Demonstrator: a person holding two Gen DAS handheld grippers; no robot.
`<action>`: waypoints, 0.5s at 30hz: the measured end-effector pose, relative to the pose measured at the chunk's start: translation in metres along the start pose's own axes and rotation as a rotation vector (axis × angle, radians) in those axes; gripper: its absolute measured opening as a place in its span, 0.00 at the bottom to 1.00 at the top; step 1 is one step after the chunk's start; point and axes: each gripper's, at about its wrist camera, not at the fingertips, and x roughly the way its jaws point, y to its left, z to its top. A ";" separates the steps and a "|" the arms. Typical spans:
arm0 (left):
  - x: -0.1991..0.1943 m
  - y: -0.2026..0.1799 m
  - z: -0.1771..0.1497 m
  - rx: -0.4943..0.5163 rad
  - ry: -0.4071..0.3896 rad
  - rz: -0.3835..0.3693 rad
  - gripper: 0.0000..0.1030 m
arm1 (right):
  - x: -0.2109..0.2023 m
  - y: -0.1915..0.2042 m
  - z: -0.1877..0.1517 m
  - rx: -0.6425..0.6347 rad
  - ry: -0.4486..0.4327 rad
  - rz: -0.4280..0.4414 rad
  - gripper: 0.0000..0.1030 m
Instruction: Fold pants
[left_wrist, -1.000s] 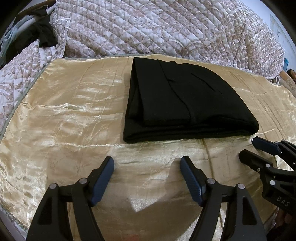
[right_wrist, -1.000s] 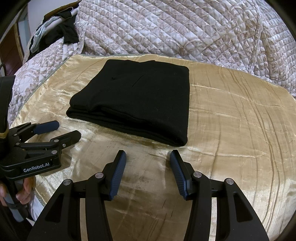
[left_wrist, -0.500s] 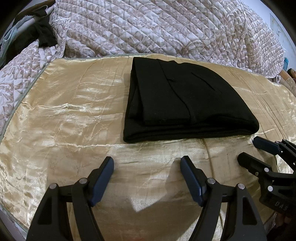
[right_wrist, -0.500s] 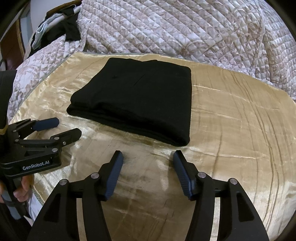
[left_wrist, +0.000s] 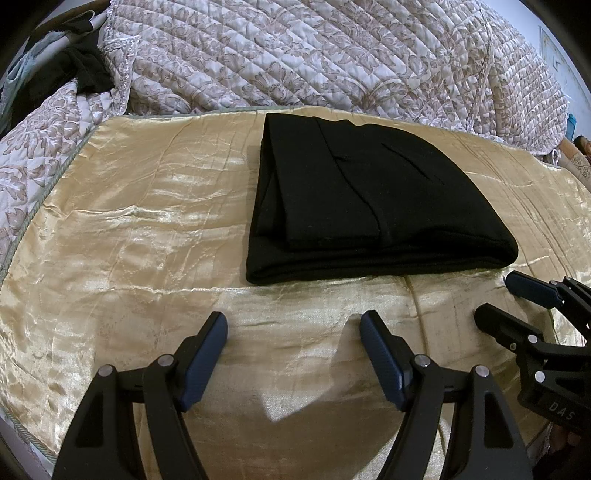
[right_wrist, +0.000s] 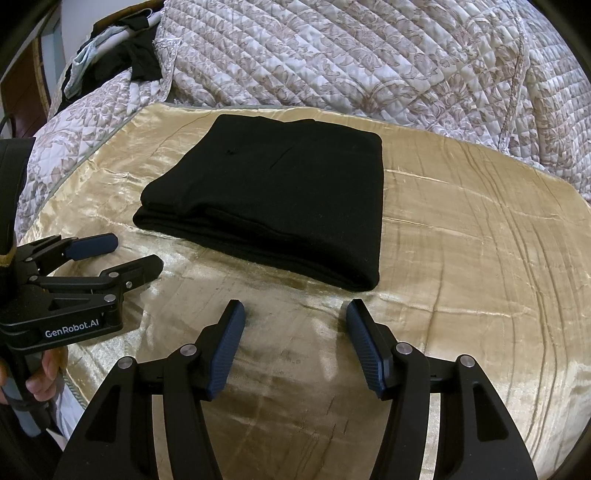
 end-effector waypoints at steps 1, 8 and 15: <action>0.000 0.000 0.000 0.000 0.000 0.000 0.75 | 0.000 0.000 0.000 0.000 0.000 0.000 0.57; 0.000 0.000 0.000 0.001 0.000 0.001 0.75 | 0.000 0.000 0.000 -0.004 -0.001 -0.002 0.57; 0.000 -0.001 0.000 0.002 0.001 0.001 0.75 | 0.000 0.001 0.000 -0.004 -0.001 -0.003 0.58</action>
